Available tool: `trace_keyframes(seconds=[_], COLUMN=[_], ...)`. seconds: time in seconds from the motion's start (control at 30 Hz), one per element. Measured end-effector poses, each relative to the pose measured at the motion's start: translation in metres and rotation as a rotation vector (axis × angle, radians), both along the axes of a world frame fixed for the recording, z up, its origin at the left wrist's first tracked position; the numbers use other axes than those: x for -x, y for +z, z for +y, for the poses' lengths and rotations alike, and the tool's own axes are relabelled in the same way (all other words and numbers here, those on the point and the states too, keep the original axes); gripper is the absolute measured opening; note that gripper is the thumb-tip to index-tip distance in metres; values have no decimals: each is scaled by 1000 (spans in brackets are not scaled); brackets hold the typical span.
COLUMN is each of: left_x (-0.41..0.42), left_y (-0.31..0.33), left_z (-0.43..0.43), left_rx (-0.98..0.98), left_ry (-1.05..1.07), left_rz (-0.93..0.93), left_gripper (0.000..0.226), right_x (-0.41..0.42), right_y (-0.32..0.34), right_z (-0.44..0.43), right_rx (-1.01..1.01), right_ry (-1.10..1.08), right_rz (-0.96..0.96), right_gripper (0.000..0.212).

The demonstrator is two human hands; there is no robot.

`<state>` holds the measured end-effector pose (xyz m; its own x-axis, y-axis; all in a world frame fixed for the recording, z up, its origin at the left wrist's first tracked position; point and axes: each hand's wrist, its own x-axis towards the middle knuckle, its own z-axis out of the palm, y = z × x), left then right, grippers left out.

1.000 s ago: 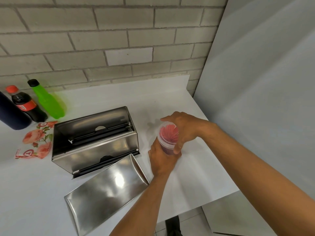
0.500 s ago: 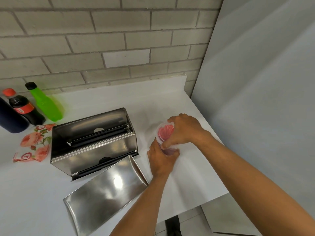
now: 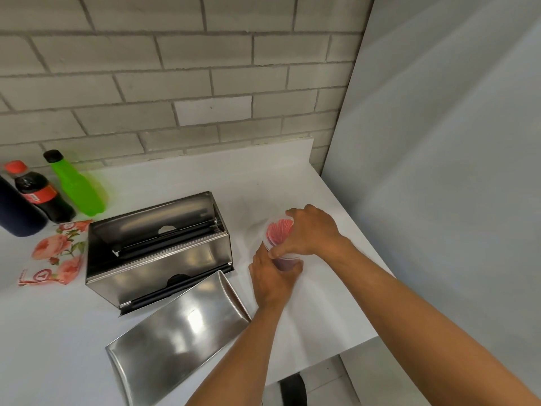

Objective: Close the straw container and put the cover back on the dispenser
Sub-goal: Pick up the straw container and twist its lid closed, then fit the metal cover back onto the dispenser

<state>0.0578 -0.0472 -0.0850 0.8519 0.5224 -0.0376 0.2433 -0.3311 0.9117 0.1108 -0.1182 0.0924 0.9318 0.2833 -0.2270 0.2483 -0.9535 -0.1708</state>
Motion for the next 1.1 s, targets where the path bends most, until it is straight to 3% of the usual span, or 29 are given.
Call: trace_keyframes(seconds=[0.27, 0.47, 0.67, 0.8, 0.97, 1.1], left_x=[26, 80, 148, 200, 247, 264], left_y=[22, 58, 75, 76, 66, 58], left_z=[8, 31, 108, 159, 193, 200], left_rx=[127, 243, 220, 105, 131, 143], left_ry=[-173, -153, 123, 352, 533, 564], left_rz=[80, 12, -53, -29, -7, 59], left_gripper=[126, 91, 60, 47, 44, 52], right_x=[12, 23, 53, 71, 84, 85], right_y=[-1, 13, 10, -17, -51, -68], right_z=[-10, -4, 23, 37, 47, 52], right_rx=[-130, -352, -478, -353, -229, -226], right_ry=[-15, 78, 172, 232, 206, 176], right_rz=[-26, -220, -118, 140, 324, 356], right_gripper=[122, 64, 36, 57, 91, 92])
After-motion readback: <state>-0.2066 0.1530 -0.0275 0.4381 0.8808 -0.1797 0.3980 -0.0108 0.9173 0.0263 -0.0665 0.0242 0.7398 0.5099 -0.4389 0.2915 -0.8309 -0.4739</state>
